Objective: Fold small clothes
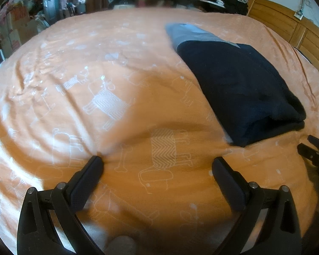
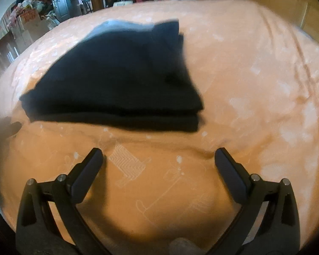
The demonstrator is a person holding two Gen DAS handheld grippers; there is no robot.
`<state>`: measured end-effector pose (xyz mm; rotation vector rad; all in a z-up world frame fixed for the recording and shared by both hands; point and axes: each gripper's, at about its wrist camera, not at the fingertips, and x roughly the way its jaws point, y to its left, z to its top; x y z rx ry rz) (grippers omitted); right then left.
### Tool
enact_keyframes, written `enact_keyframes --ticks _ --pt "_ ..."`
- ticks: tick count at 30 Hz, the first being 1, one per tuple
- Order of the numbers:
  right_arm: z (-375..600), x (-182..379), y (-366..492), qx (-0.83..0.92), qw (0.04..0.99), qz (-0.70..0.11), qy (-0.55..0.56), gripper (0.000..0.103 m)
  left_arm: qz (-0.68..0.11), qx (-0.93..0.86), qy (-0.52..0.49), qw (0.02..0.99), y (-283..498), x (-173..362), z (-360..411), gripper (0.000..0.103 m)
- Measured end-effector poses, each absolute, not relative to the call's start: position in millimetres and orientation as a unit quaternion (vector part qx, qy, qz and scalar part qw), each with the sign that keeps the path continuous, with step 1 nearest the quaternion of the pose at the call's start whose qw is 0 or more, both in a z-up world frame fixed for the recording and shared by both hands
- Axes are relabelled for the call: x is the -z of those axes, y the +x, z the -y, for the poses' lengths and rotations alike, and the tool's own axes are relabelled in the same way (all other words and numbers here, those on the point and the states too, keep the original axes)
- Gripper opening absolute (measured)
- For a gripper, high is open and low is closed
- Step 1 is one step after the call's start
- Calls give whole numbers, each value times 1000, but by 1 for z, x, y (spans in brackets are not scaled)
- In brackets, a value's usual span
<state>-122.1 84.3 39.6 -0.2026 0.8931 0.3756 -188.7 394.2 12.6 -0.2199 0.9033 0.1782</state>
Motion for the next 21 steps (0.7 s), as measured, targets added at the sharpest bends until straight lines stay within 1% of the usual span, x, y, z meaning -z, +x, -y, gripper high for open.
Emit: enact_keyframes --ticks 3,5,9,11,13,14,16,17,18,20,21 --pt "-87 -70 -133 -183 892 -400 -107 103 -406 -89 -99 904 -201 -43 -391 103" --pt "-90 -108 -146 -187 906 -364 -110 103 -376 -89 -91 918 -210 -72 -387 103" --pt "-92 -178 -172 -186 929 -302 -108 103 -290 -94 -76 949 -232 -157 -375 103" --pt "-94 -220 -190 -172 943 -261 -114 103 -248 -99 -61 962 -244 -197 -365 103" --pt "-92 -257 -217 -157 959 -207 -117 103 -190 -103 -39 976 -265 -238 -351 103" --pt "-91 -267 -224 -155 963 -193 -109 103 -165 -101 -33 981 -276 -254 -345 103" --pt "-85 -274 -222 -170 959 -212 -75 103 -124 -88 -41 988 -294 -277 -337 103" --pt "-87 -270 -210 -182 949 -247 -68 103 -116 -76 -57 989 -298 -280 -335 103" --pt "-89 -268 -203 -180 946 -261 -70 103 -128 -64 -72 987 -294 -281 -335 103" --pt "-92 -263 -195 -170 944 -271 -75 103 -158 -74 -71 982 -288 -278 -333 103" --pt "-93 -263 -194 -175 943 -276 -70 103 -157 -77 -68 982 -289 -278 -331 103"
